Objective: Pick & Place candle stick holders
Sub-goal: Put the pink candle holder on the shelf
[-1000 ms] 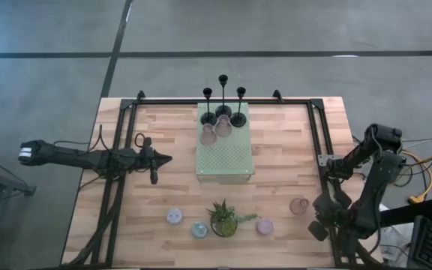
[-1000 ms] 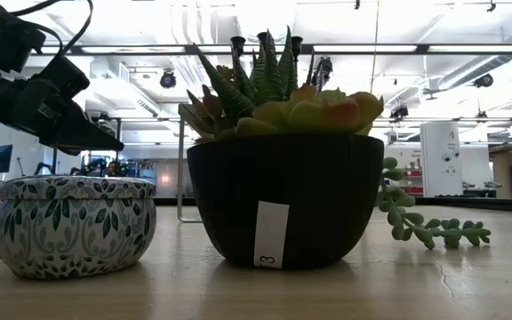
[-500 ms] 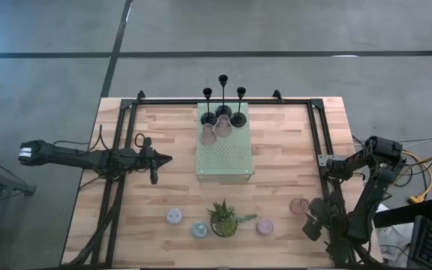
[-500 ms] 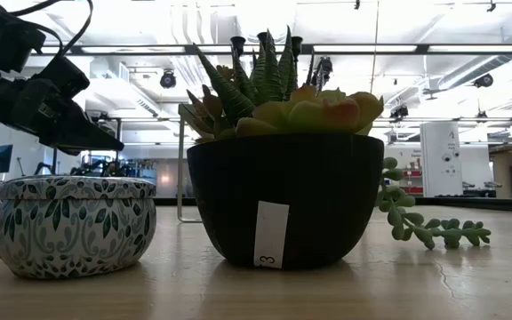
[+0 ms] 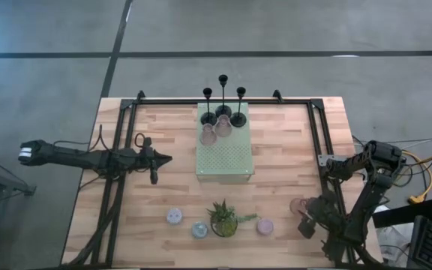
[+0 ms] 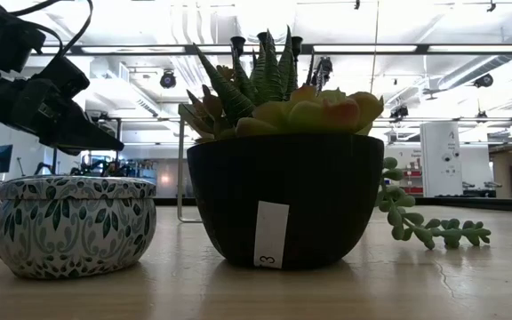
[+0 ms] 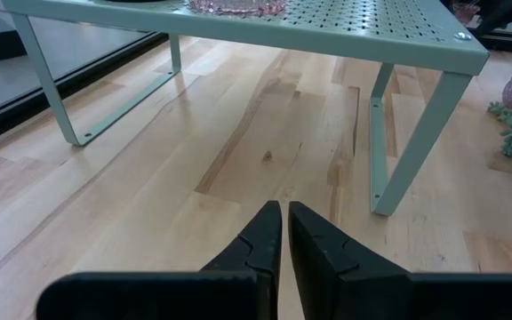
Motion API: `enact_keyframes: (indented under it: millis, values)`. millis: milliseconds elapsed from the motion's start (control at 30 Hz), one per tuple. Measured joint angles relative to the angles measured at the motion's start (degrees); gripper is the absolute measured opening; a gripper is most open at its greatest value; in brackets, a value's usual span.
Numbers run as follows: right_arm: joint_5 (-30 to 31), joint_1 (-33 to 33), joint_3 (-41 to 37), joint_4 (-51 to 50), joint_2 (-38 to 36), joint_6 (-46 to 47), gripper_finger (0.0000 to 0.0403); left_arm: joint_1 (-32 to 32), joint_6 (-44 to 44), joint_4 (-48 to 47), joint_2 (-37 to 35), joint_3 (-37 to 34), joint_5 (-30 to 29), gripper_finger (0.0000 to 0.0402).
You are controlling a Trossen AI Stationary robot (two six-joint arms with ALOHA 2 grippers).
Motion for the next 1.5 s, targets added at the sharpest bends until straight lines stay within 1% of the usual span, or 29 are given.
enact_keyframes:
  millis: [67, 300, 433, 600, 733, 900, 1067, 1167, 1233, 1300, 1400, 1500]
  values:
    - [1.62, -0.21, -0.23, 0.21, 0.0, 0.0, 0.0247, 0.0, 0.01, 0.0, -0.01, 0.0, 0.0, 0.003]
    - [2.05, -1.32, -2.18, 2.83, 0.0, 3.24, 0.0224, -0.01, 0.01, 0.0, -0.01, 0.0, 0.0, 0.003]
    - [3.33, -2.25, -2.72, 3.36, 0.04, 3.87, 0.019, 0.0, 0.01, 0.0, 0.01, 0.0, 0.0, 0.003]
    - [5.55, -4.23, -2.81, 3.33, 0.04, 2.91, 0.0124, 0.0, 0.01, 0.01, 0.0, 0.0, 0.0, 0.003]
    - [6.12, -6.1, -2.76, 3.59, -0.87, 2.05, 0.0123, 0.0, 0.01, 0.02, 0.01, 0.0, 0.0, 0.003]
    - [9.49, -7.87, -2.66, -0.22, -6.18, 1.88, 0.0123, -0.02, 0.01, 0.02, 0.01, 0.0, 0.0, 0.003]
    - [13.49, -9.13, -0.01, -12.97, -16.62, 0.59, 0.0123, -0.02, -0.01, 0.02, 0.0, 0.0, 0.0, 0.003]
    - [16.24, -10.72, 2.74, -16.89, -24.47, -5.42, 0.0123, 0.0, 0.01, 0.02, 0.01, 0.0, 0.0, 0.003]
    - [19.48, -12.62, 4.91, -16.41, -29.41, -12.7, 0.0123, 0.0, 0.01, 0.02, 0.01, 0.0, 0.0, 0.003]
    - [21.43, -15.57, 7.14, -15.65, -33.38, -20.76, 0.0123, -0.01, 0.01, 0.02, 0.0, 0.0, 0.0, 0.003]
    - [22.67, -22.06, 10.07, -11.84, -37.68, -36.25, 0.0123, 0.0, 0.01, 0.02, 0.01, 0.0, 0.0, 0.003]
    - [21.22, -29.83, 11.65, -4.84, -40.47, -52.96, 0.0123, -0.02, -0.01, 0.02, 0.01, 0.0, 0.0, 0.003]
